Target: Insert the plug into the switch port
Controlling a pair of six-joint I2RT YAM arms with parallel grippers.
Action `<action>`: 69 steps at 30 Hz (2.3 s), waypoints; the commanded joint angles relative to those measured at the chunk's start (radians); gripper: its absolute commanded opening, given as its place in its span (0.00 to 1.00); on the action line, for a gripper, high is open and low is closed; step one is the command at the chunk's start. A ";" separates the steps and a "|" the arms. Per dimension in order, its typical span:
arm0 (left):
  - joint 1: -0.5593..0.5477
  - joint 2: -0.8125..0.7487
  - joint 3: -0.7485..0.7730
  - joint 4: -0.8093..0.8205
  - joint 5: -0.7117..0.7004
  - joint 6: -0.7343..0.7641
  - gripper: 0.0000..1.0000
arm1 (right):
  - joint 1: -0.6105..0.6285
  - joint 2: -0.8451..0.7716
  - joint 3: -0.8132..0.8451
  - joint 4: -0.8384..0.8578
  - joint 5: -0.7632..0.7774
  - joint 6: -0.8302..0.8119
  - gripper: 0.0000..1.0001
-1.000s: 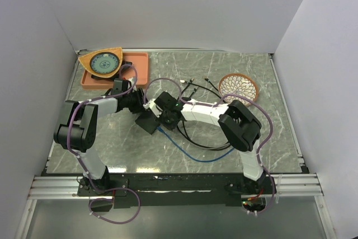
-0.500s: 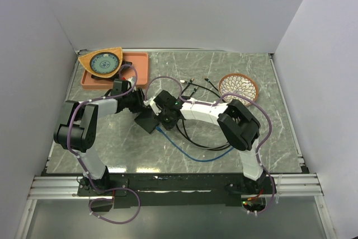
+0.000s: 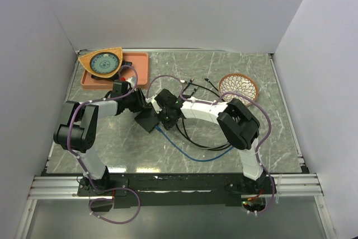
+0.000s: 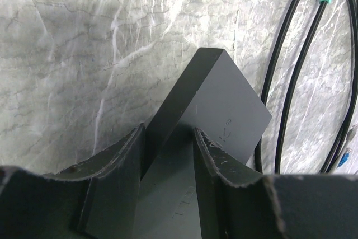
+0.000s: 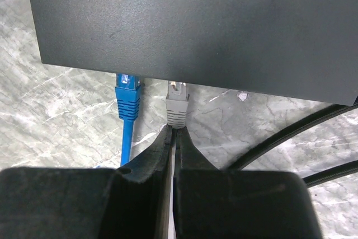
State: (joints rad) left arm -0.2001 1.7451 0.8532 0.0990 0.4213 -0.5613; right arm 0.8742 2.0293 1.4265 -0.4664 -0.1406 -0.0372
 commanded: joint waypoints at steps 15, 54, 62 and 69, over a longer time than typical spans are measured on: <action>-0.102 -0.033 -0.060 -0.045 0.146 -0.049 0.39 | -0.034 0.042 0.190 0.285 0.004 0.036 0.00; -0.139 0.014 -0.042 -0.096 0.062 -0.051 0.40 | -0.050 -0.035 0.047 0.345 -0.051 0.046 0.22; -0.113 -0.016 0.003 -0.168 -0.029 -0.043 0.48 | -0.050 -0.141 -0.096 0.331 -0.031 0.013 0.45; -0.088 -0.110 0.053 -0.235 -0.139 -0.014 0.71 | -0.050 -0.222 -0.161 0.305 0.036 -0.007 0.69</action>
State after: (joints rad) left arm -0.2874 1.7058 0.8745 0.0021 0.3248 -0.5838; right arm 0.8307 1.9072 1.2728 -0.2394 -0.1627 -0.0216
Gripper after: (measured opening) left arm 0.672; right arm 0.634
